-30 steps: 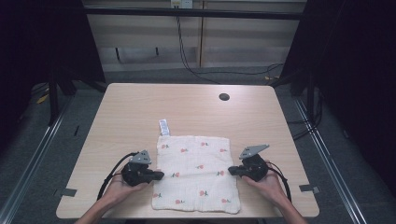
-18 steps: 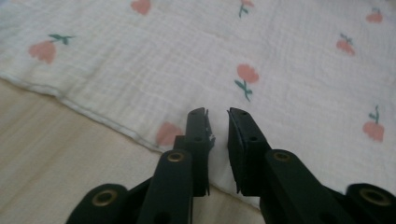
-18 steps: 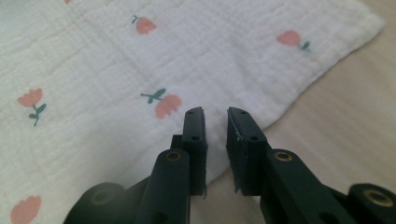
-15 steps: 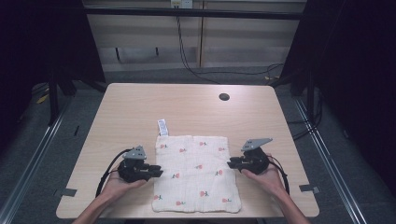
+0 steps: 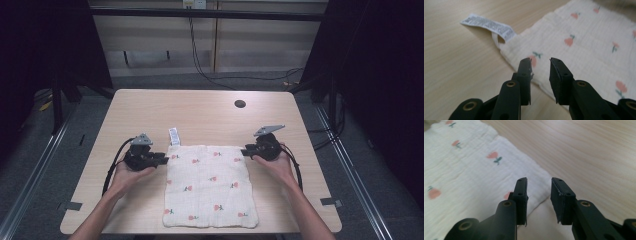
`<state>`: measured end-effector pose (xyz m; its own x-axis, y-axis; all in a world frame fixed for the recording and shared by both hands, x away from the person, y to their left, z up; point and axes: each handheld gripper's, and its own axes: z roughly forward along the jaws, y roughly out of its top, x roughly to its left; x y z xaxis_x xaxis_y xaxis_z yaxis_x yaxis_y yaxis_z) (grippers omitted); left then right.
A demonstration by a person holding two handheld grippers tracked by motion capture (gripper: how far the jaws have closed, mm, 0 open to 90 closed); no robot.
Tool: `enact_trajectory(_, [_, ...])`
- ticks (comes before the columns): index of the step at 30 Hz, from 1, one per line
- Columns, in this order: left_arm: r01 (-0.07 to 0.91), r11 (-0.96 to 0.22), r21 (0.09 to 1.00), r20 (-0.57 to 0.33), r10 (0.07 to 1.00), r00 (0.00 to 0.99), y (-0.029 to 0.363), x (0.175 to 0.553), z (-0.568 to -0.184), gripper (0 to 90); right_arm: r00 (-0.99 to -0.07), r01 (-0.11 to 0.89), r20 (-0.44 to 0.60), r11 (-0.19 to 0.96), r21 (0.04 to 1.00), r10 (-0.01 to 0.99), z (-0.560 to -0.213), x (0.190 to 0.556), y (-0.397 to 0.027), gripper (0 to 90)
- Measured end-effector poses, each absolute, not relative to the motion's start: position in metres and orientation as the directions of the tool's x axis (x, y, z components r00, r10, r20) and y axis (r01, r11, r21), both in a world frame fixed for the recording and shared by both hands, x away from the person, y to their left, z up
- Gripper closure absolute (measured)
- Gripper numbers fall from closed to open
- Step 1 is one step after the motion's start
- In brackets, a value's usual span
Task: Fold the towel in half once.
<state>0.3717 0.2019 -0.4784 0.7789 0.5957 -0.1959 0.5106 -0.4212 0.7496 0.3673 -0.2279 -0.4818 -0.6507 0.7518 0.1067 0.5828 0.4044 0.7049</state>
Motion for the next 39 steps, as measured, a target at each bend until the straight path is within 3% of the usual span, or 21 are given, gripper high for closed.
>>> enact_trajectory(6, [0.531,-0.355,0.770,-0.217,0.637,0.740,0.205,0.393,-0.478,69.7,-0.638,0.601,0.125,0.390,0.697,0.759,-0.487,0.392,-0.222,66.0])
enact_trajectory(16, [0.547,-0.368,0.752,-0.206,0.657,0.725,0.201,0.402,-0.491,62.8,-0.636,0.616,0.113,0.414,0.670,0.764,-0.499,0.398,-0.214,65.2])
enact_trajectory(20, [0.548,-0.367,0.752,-0.201,0.664,0.720,0.196,0.406,-0.496,61.1,-0.633,0.608,0.096,0.417,0.675,0.768,-0.501,0.398,-0.214,69.0])
enact_trajectory(25, [0.567,-0.367,0.737,-0.223,0.660,0.717,0.190,0.411,-0.503,57.8,-0.650,0.607,0.106,0.432,0.667,0.752,-0.501,0.396,-0.210,83.2])
enact_trajectory(28, [0.575,-0.381,0.724,-0.222,0.661,0.717,0.188,0.412,-0.507,55.8,-0.644,0.619,0.132,0.412,0.668,0.753,-0.501,0.395,-0.211,86.3])
enact_trajectory(32, [0.562,-0.405,0.721,-0.210,0.645,0.735,0.183,0.412,-0.506,58.8,-0.648,0.620,0.150,0.403,0.673,0.747,-0.502,0.392,-0.213,87.2])
enact_trajectory(39, [0.524,-0.422,0.740,-0.174,0.633,0.755,0.179,0.409,-0.507,83.5,-0.645,0.619,0.182,0.368,0.693,0.742,-0.502,0.388,-0.219,87.5])
